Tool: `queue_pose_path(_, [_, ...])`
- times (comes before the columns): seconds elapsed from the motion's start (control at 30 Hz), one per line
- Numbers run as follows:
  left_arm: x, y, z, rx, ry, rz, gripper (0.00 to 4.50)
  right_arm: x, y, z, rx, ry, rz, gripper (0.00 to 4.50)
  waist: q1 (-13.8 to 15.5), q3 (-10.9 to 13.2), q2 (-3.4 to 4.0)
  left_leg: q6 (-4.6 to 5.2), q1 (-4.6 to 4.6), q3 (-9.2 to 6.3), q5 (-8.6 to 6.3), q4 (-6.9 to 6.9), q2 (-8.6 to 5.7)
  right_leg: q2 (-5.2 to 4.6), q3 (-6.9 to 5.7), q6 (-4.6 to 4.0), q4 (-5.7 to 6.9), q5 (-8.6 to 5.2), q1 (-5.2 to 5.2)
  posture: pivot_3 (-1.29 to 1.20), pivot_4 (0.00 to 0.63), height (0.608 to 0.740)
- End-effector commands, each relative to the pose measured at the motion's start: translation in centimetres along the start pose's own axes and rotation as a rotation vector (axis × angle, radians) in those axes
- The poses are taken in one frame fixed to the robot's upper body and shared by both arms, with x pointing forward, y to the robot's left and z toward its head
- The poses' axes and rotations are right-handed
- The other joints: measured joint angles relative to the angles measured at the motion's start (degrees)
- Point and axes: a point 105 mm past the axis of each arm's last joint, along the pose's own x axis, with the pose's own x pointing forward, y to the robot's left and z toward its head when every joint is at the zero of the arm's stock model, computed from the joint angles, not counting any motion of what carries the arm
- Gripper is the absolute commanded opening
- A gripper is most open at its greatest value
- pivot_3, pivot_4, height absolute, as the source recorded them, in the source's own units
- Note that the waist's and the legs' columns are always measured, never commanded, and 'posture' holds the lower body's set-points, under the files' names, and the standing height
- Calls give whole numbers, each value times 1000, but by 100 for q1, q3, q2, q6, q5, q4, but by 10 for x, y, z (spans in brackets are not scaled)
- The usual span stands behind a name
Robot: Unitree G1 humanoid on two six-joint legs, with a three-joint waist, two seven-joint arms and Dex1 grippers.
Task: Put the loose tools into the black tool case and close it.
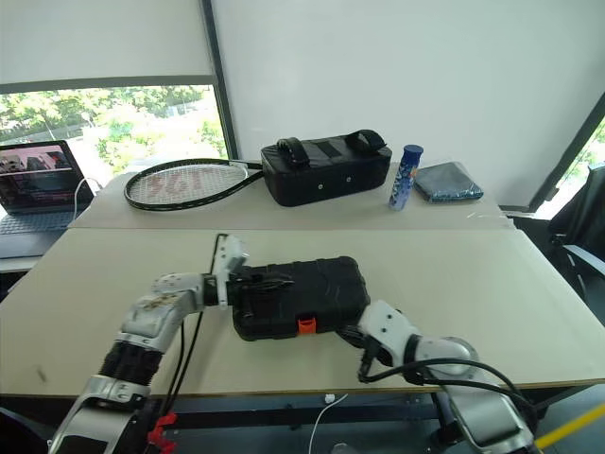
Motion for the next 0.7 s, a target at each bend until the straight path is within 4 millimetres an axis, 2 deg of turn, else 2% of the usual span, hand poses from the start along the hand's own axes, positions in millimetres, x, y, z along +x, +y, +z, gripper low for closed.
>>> queue_pose_path(0.03, [-37,1,19,98,-38,11,859,-34,-15,13,-49,-74,-25,803,29,0,1,-6,-12,-10,-12,-11,6,7,-14,-8,1,-18,-12,0,150,740])
queue_pose_path(0.1, [-59,2,13,129,13,41,1292,-50,-17,7,-46,-49,-16,1420,50,0,1,-1,-41,-19,-45,-13,13,13,-26,-20,8,-46,-37,0,150,740])
queue_pose_path(0.2, [-94,10,6,168,67,163,2489,-73,-21,-2,-86,-18,-29,2531,76,0,2,-22,-59,-18,-88,-12,12,6,-27,-55,10,-58,-50,0,150,740])
queue_pose_path(0.23, [-105,13,1,168,97,213,2710,-81,-22,-5,-96,-7,-35,2777,91,0,2,-32,-62,-17,-96,-9,12,2,-27,-54,8,-65,-51,0,150,740])
queue_pose_path(0.27, [-117,12,-5,164,137,240,3191,-90,-22,-10,-124,10,-32,3221,108,1,2,-34,-65,-15,-101,-9,9,-4,-27,-51,5,-69,-51,0,150,740])
queue_pose_path(0.3, [-128,10,-10,180,167,262,3427,-97,-21,-13,-142,10,-16,3436,120,1,3,-36,-67,-14,-103,-8,5,-9,-28,-47,1,-72,-51,0,150,740])
queue_pose_path(0.37, [-150,7,-22,174,237,307,4300,-113,-27,-19,-114,26,-39,4268,151,2,3,-37,-65,-7,-105,-6,-1,-19,-25,-43,-4,-74,-49,0,150,740])
queue_pose_path(0.4, [-156,6,-25,186,256,321,4466,-119,-29,-20,-78,23,-54,4432,155,4,5,-38,-65,-7,-105,-6,-5,-24,-28,-41,-2,-75,-48,0,150,740])
queue_pose_path(0.53, [-168,5,-30,224,277,368,4466,-130,-31,-27,-123,48,-48,4432,205,9,5,-37,-52,-4,-98,11,-2,-26,-34,-6,2,-97,-36,0,150,740])
queue_pose_path(0.7, [-165,-3,-32,278,280,358,4466,-123,-37,-24,-151,27,-57,4432,191,14,6,-36,23,7,-94,12,13,-22,-38,-53,7,-107,28,0,150,740])
